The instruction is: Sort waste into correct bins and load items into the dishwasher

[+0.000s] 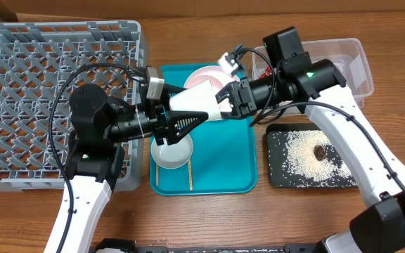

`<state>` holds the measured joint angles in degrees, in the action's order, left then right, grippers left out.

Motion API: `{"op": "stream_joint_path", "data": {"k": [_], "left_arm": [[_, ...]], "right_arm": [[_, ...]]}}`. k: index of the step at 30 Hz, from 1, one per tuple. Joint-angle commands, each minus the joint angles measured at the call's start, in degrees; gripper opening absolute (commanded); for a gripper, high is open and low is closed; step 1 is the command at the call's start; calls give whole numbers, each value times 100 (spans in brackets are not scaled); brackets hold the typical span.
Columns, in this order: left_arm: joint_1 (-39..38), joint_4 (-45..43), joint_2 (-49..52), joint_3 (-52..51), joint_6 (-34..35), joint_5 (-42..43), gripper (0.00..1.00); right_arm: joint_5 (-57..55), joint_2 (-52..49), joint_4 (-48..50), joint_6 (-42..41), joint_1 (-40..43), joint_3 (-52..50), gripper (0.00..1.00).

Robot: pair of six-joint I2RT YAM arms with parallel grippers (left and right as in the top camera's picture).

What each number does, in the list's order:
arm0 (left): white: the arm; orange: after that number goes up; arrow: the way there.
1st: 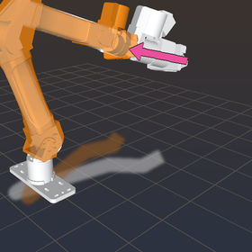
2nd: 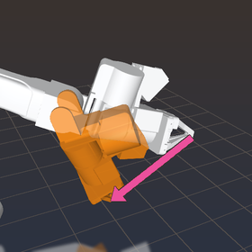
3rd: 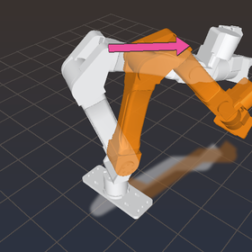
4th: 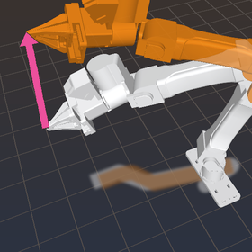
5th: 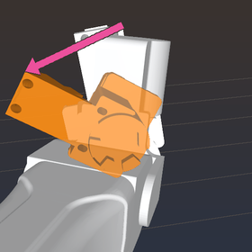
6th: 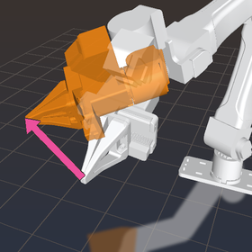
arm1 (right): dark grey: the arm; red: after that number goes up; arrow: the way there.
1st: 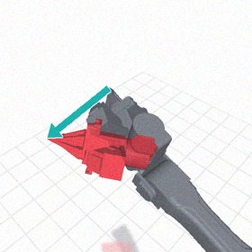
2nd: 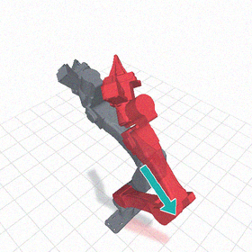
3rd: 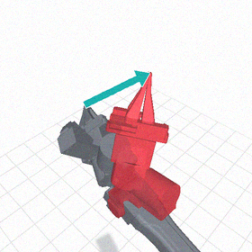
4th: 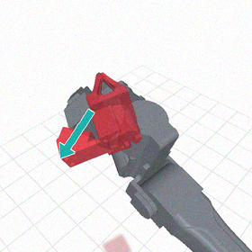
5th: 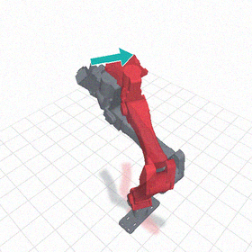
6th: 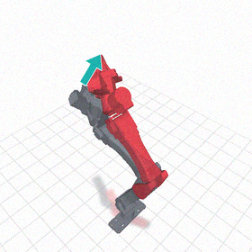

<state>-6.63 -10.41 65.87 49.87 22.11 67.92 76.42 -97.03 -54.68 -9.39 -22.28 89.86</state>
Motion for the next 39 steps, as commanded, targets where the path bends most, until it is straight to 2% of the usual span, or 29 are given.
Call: {"op": "stream_joint_path", "data": {"k": [1,5,6,7,9,13,16,18,21,25,31,39], "left_arm": [[31,459,13,92,-450,-487,31],[166,1283,11,92,-846,-1051,14],[260,1495,2,92,-914,-1154,7],[363,1674,-2,94,-990,-1215,4],[634,2052,-37,94,-1084,-1331,4],[1204,2656,-133,116,-1106,-1467,4],[1744,3532,-234,262,-1314,-1912,4],[2146,4417,-267,498,-1541,-2627,4],[2743,5840,-260,1027,-1659,-4225,4],[3462,6878,-260,1506,-1480,-5519,4],[3915,6992,105,1473,-1163,-6631,4],[3910,6092,1178,1473,-1137,-6494,4]], "right_arm": [[-219,15,-15,48,-46,4,42],[-1770,15,-282,46,63,4,44],[-2382,15,-428,44,133,4,45],[-3067,15,-592,37,214,4,45],[-4444,17,-918,-138,455,11,45],[-5453,59,-1298,-120,916,87,45],[-5917,181,-1587,-33,1338,221,46],[-6201,299,-1733,74,1626,284,46],[-6614,518,-1939,94,2144,291,51],[-6487,570,-2133,90,2645,289,51],[-6218,568,-2157,92,2774,284,50],[-6218,568,-2282,92,2771,284,50]]}}
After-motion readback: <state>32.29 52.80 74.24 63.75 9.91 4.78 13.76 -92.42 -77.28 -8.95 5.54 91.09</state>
